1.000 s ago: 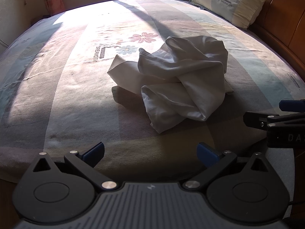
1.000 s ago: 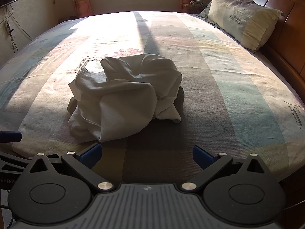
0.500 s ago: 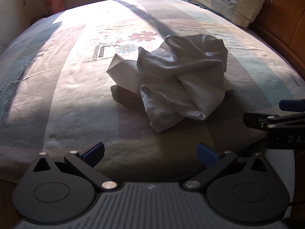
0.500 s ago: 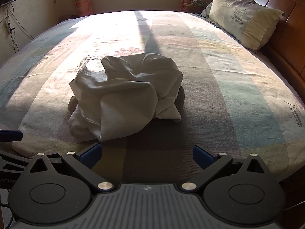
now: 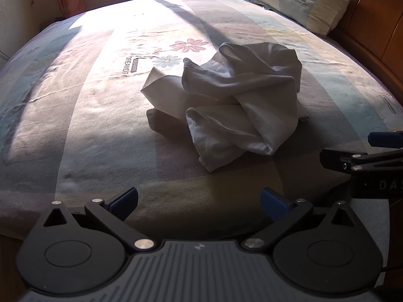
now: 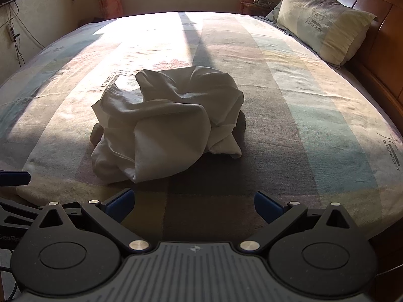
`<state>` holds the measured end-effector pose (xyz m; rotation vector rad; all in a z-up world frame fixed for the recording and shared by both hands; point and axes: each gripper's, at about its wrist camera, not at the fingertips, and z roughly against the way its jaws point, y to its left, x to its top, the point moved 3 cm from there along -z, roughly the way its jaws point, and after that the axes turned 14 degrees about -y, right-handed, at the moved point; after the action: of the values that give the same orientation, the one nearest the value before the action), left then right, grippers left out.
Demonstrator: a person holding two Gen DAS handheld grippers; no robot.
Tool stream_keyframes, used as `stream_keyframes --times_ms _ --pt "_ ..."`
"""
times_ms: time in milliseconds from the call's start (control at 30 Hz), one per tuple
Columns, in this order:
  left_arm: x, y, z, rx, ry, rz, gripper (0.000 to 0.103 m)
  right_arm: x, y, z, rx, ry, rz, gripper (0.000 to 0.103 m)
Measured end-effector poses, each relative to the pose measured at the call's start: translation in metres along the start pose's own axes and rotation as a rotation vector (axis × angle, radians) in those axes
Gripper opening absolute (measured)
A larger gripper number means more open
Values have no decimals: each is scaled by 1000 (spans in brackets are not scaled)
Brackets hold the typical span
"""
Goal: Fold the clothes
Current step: 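Reach the right tool toward the white garment and grasp a fold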
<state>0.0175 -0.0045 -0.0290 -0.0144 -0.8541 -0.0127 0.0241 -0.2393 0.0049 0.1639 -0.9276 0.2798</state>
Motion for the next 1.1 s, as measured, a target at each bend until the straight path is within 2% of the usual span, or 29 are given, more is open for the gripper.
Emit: stream_keyframes --times_ms 267,767,1100 --pt "1 5 -4 4 -1 7 102 -3 0 -2 12 5 -1 103" --pt "28 18 -32 21 -18 -7 102 2 -12 -21 11 19 -22 103" --pt "47 5 -59 -13 -18 -42 102 1 -20 -29 -4 39 -34 103"
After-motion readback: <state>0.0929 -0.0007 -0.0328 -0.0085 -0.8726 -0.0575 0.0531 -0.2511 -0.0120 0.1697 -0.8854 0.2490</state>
